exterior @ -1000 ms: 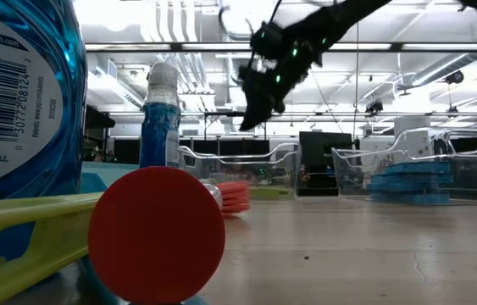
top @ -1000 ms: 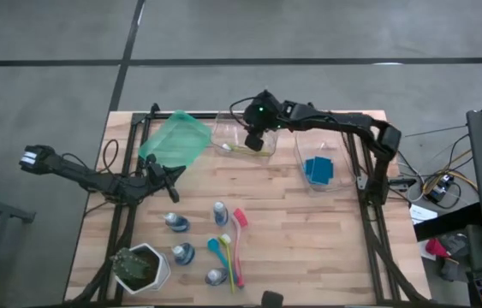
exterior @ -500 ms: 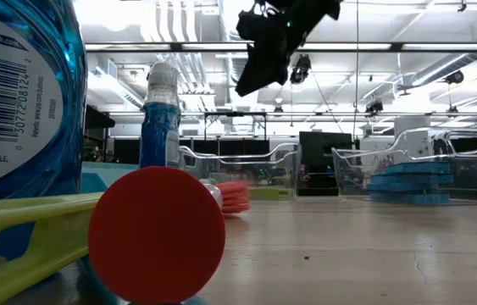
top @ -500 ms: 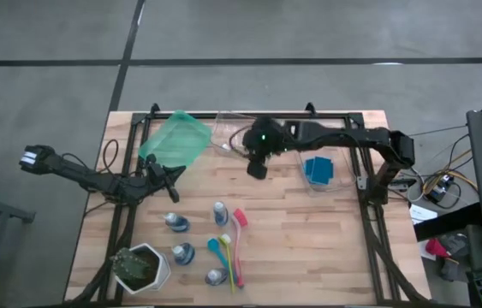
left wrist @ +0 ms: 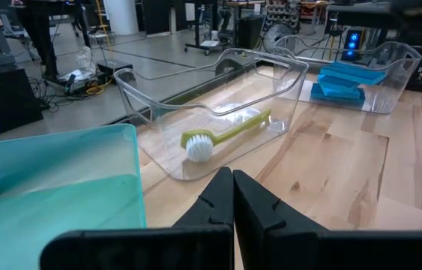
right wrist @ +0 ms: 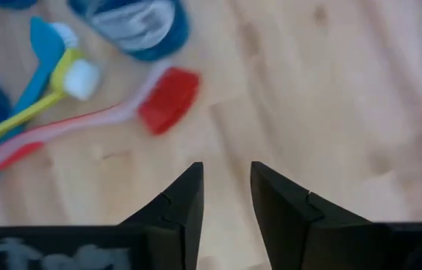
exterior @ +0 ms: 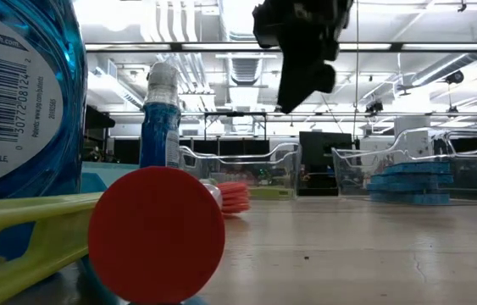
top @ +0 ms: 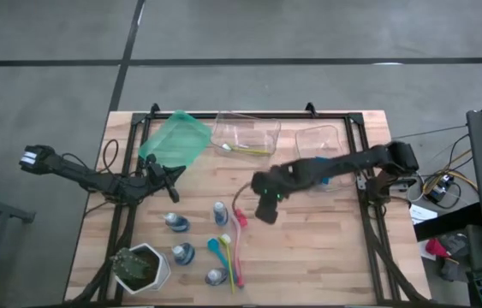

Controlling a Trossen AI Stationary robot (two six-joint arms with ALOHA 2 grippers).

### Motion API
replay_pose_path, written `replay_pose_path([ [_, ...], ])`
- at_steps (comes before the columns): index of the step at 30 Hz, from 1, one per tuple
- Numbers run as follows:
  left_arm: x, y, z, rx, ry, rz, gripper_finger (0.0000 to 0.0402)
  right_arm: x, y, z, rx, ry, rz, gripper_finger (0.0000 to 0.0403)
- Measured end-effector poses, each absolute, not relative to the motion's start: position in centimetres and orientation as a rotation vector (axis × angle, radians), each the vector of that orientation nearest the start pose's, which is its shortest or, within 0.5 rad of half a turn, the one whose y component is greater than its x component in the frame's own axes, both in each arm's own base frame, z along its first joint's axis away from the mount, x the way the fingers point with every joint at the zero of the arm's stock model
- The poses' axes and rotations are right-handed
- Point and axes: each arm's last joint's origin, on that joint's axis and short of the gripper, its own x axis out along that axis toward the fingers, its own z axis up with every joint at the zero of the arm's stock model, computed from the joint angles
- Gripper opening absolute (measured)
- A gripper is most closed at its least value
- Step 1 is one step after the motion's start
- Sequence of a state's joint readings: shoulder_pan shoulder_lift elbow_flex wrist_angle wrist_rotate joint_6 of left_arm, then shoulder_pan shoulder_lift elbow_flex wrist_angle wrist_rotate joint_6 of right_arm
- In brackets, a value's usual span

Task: Pick & Place Kitchen Sink Supplies
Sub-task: Put the red dish brush in the left transparent bin

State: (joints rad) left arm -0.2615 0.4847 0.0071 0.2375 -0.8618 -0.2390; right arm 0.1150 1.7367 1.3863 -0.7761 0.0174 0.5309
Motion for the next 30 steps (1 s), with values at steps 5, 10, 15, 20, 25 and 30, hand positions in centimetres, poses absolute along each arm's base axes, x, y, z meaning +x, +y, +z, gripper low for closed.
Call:
replay_pose_path([
  [5, 11.7, -0.9, 14.7, -0.101, 0.134, 0.617, 0.0, 35.3, 7.0, 23.8, 0.453, 1.07, -0.177, 0.0109],
  [10, 11.7, -0.9, 14.7, -0.101, 0.134, 0.618, 0.0, 35.5, 8.7, 22.9, 0.501, 0.982, -0.111, 0.0116],
  [15, 11.7, -0.9, 14.7, -0.101, 0.134, 0.617, 0.0, 35.3, 9.4, 21.3, 0.548, 0.928, -0.086, 0.0118],
  [20, 11.7, -0.9, 14.7, -0.101, 0.134, 0.618, 0.0, 35.2, 9.4, 19.8, 0.636, 0.835, -0.094, 0.0112],
  [25, 11.7, -0.9, 14.7, -0.101, 0.134, 0.618, 0.0, 34.7, 8.7, 18.4, 0.626, 0.808, -0.179, 0.0114],
  [30, 11.7, -0.9, 14.7, -0.101, 0.134, 0.618, 0.0, 34.6, 8.7, 17.8, 0.648, 0.734, -0.161, 0.0118],
])
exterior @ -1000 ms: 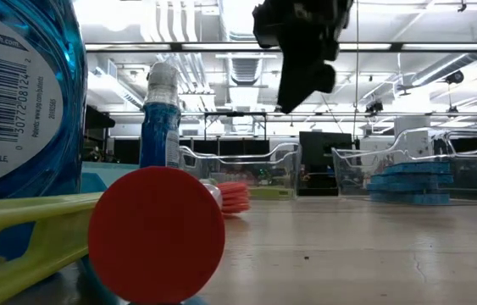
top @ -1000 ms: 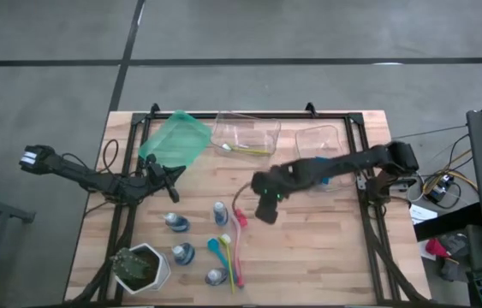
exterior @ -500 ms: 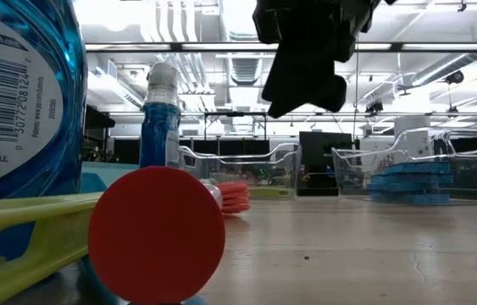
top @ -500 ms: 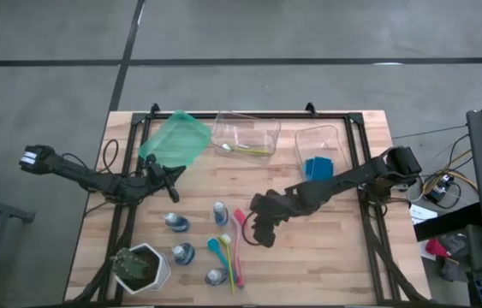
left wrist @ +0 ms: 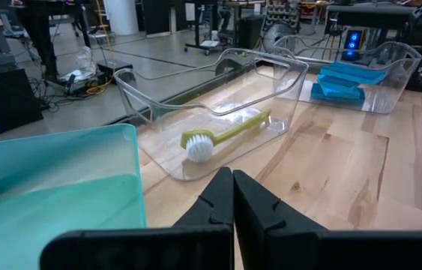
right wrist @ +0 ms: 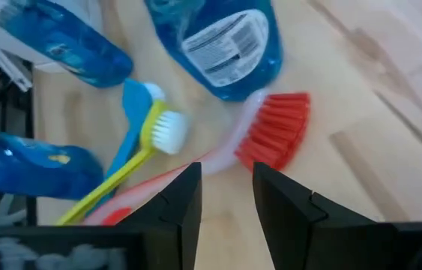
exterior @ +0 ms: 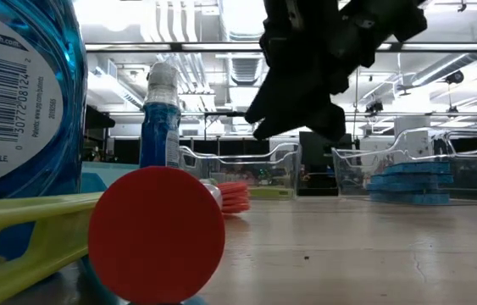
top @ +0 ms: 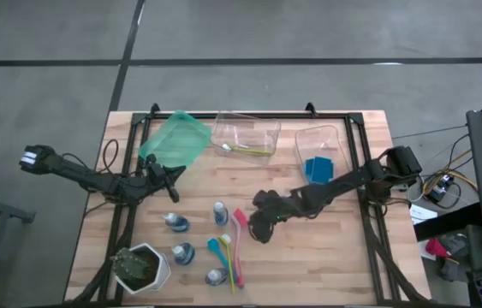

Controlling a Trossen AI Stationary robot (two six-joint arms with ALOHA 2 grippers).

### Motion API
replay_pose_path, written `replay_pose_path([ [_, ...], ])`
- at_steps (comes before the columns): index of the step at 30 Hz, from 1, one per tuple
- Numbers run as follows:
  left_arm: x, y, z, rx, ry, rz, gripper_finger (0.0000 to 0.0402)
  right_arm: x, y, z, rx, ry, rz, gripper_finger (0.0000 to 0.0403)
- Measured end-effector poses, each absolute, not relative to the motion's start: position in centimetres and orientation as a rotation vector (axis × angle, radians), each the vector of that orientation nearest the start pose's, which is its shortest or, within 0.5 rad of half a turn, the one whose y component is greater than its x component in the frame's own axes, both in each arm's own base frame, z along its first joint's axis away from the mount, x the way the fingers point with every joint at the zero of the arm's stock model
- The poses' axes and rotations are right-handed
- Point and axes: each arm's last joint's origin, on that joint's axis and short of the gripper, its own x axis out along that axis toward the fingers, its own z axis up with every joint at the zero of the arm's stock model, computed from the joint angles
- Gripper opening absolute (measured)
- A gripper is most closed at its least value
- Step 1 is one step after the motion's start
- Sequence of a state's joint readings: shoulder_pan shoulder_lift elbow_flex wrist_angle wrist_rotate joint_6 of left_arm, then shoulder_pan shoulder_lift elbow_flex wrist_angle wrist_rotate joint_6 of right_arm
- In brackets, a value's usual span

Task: Pick & Place Kitchen Sink Supplies
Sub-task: Put the red dish brush in the left transparent bin

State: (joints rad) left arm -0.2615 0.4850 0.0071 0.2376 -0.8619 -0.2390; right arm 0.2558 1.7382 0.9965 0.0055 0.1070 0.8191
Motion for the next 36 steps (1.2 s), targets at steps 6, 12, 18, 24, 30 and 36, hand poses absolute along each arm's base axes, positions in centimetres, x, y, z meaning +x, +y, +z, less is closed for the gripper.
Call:
replay_pose_path([
  [6, 11.7, -0.9, 14.7, -0.1, 0.135, 0.618, 0.0, 35.5, 8.7, 15.2, 0.647, 0.763, -0.179, 0.0118],
  [12, 11.7, -0.9, 14.6, -0.098, 0.141, 0.614, 0.0, 36.4, 8.7, 14.1, 0.634, 0.787, -0.185, 0.0118],
  [18, 11.7, -0.9, 14.5, -0.091, 0.151, 0.613, 0.0, 36.4, 8.4, 13.9, 0.619, 0.778, -0.22, 0.0118],
  [24, 11.7, -0.9, 14.5, -0.09, 0.153, 0.613, 0.0, 36.6, 7.8, 12.8, 0.621, 0.8, -0.248, 0.0118],
  [30, 11.7, -0.9, 14.5, -0.09, 0.153, 0.614, 0.0, 37.8, 8.2, 11.2, 0.619, 0.831, -0.227, 0.0118],
  [36, 11.7, -0.9, 14.4, -0.086, 0.159, 0.616, 0.0, 38.7, 8.4, 11.0, 0.57, 0.831, -0.202, 0.0107],
])
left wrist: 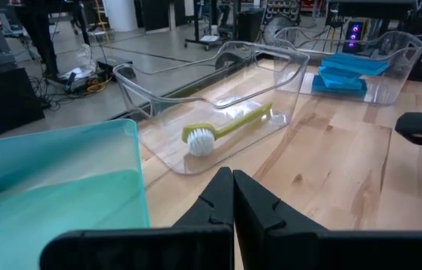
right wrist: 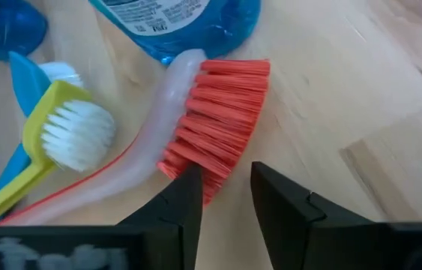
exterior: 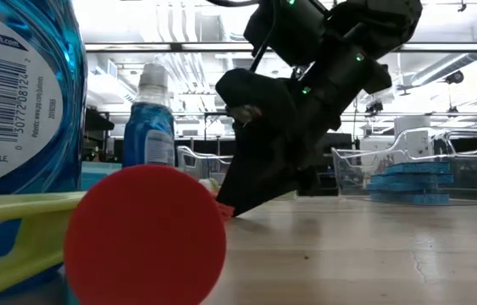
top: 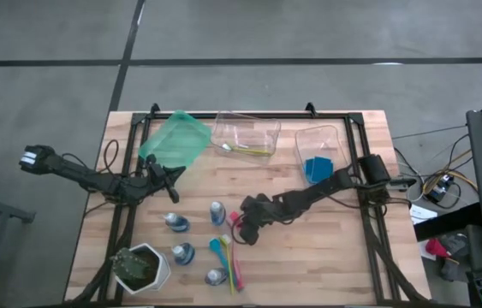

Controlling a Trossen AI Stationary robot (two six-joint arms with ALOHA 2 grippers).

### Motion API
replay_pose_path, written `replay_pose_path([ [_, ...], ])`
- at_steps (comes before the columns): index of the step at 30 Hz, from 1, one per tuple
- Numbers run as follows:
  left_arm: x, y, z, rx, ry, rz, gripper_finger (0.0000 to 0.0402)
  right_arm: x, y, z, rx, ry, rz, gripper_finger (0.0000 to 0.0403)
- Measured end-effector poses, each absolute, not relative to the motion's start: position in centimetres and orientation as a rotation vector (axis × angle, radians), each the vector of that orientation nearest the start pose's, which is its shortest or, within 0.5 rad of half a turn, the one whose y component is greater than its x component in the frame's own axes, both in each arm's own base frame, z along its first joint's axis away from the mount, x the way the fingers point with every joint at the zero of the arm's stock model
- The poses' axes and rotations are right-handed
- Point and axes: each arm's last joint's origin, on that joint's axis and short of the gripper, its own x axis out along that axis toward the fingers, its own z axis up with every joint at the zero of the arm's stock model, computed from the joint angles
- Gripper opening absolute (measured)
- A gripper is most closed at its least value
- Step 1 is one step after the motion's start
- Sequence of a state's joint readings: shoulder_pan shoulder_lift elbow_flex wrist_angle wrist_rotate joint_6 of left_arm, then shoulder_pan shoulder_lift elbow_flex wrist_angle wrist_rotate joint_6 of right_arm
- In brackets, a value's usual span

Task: Pick & Place Kitchen Sink Supplies
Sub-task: Put the red dish brush in the left transparent bin

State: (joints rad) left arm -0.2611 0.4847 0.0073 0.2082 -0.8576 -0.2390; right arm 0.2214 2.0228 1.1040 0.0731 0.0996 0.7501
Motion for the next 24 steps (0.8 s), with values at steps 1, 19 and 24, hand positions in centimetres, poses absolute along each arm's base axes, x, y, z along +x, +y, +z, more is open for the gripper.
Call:
replay_pose_path([
  [1, 11.7, -0.9, 14.4, -0.086, 0.159, 0.616, 0.0, 38.7, 8.4, 11.1, 0.561, 0.832, -0.197, 0.0103],
  [19, 11.7, -0.9, 14.4, -0.082, 0.165, 0.617, 0.0, 37.9, 8.4, 13.6, 0.473, 0.847, -0.208, 0.0008],
  [24, 11.7, -0.9, 14.4, -0.082, 0.166, 0.617, 0.0, 37.1, 9.3, 15.6, 0.457, 0.797, -0.174, 0.0008],
])
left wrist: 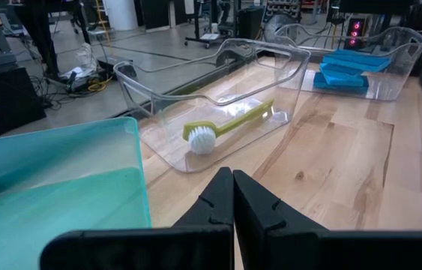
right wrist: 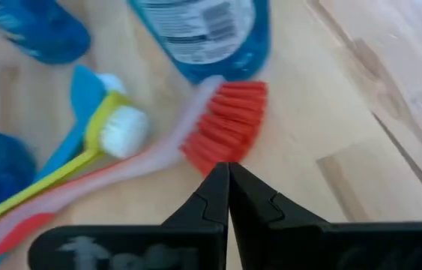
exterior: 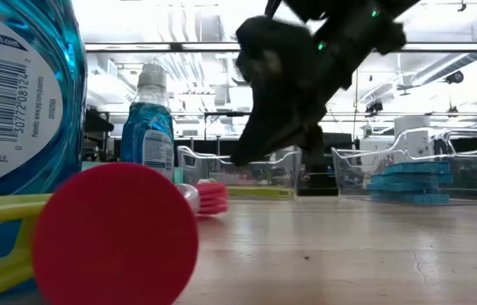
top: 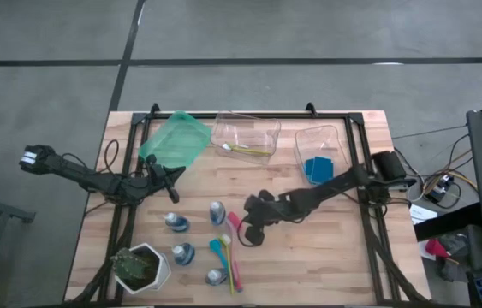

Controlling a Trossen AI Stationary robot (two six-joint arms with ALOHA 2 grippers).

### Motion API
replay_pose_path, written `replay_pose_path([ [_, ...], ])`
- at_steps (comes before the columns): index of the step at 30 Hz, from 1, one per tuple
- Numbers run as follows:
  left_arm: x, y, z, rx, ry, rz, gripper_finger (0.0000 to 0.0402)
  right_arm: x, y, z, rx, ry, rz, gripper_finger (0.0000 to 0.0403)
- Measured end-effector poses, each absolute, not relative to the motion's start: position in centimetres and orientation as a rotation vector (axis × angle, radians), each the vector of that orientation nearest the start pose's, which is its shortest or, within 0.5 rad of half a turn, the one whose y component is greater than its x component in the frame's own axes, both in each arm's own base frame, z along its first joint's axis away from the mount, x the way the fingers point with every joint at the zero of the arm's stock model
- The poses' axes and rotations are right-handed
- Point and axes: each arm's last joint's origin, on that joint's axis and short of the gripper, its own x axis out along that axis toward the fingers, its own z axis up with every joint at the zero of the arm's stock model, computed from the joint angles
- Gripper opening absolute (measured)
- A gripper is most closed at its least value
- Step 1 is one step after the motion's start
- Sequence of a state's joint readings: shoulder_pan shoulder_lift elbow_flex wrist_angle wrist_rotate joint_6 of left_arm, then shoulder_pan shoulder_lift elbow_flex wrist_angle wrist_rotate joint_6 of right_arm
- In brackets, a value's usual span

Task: Pick & Place Kitchen Sink Supplies
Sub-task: Put the red dish brush in the left transparent bin

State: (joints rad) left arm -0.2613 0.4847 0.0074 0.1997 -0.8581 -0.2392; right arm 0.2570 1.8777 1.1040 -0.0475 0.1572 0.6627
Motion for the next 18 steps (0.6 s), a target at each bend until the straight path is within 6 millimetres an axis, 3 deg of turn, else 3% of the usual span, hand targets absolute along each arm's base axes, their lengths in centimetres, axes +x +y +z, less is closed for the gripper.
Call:
replay_pose_path([
  [9, 11.7, -0.8, 14.3, -0.077, 0.173, 0.617, 0.0, 37.0, 12.4, 16.3, 0.524, 0.8, 0.142, 0.0025],
  [18, 11.6, -0.8, 14.3, -0.076, 0.174, 0.617, 0.0, 38.4, 13.5, 14.8, 0.57, 0.802, 0.133, 0.0144],
])
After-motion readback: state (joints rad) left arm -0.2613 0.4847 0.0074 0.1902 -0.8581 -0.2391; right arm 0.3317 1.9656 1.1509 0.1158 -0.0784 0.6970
